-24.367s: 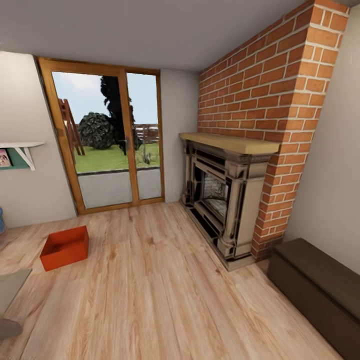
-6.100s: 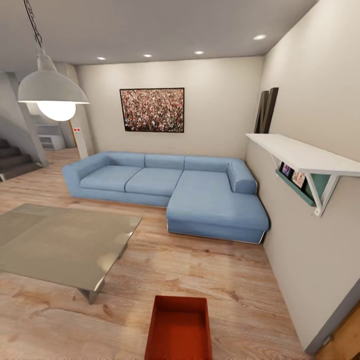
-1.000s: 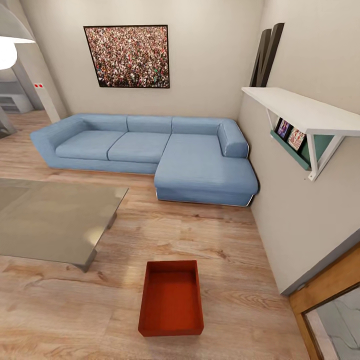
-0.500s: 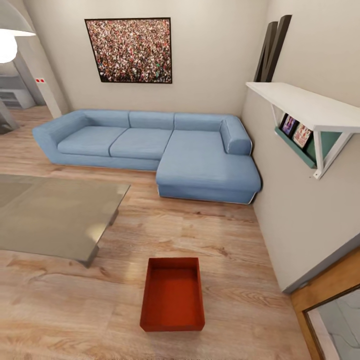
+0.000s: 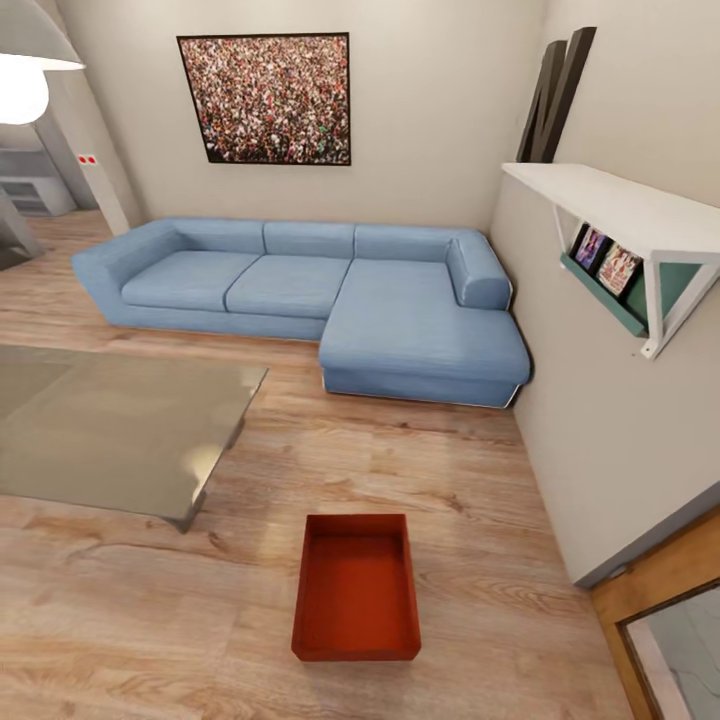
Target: Move the two storage containers from the living room to the garage. In the garage, place one container on the floor and stack the other container on top of it (either order is fine).
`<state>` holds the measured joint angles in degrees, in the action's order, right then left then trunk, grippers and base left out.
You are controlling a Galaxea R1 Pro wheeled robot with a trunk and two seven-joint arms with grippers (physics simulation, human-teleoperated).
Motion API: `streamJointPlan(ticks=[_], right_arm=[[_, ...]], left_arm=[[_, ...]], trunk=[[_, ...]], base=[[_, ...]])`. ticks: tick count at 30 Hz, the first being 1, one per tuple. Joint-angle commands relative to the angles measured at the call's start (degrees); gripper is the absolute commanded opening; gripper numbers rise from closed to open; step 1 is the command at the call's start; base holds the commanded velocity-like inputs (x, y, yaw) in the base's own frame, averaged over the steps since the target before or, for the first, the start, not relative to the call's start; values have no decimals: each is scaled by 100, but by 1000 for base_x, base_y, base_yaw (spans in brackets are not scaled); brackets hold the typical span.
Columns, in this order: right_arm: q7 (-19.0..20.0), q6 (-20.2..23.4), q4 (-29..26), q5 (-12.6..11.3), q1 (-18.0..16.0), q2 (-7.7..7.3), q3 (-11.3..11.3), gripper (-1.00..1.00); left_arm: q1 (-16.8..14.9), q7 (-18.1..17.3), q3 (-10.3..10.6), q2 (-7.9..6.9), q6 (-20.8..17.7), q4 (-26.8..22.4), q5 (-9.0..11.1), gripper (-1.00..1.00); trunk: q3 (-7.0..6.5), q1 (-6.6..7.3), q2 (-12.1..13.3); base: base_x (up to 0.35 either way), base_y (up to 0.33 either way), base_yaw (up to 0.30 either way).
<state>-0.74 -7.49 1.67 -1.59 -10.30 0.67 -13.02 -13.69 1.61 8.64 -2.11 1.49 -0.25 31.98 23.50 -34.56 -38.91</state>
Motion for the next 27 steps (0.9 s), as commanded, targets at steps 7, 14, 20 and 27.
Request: streamJointPlan(ticks=[7, 14, 20, 27], right_arm=[[-42, -33, 18, -24, -6, 24, -34, 100], [-42, -25, 18, -25, -6, 43, -34, 100], [-40, -40, 18, -19, -7, 2, -33, 100], [-40, -28, 18, -31, -6, 31, -28, 100]], left_arm=[[-2, 15, 50, 0, 10, -1, 39, 100], [-2, 15, 49, 3, 10, -1, 45, 100], [-2, 15, 50, 8, 10, -1, 45, 100], [-2, 15, 45, 7, 10, -1, 47, 100]], trunk=[[6, -1, -5], [6, -1, -5], [6, -1, -5], [6, -1, -5]], base=[[0, 30, 0], [0, 76, 0], [0, 6, 53], [0, 0, 77]])
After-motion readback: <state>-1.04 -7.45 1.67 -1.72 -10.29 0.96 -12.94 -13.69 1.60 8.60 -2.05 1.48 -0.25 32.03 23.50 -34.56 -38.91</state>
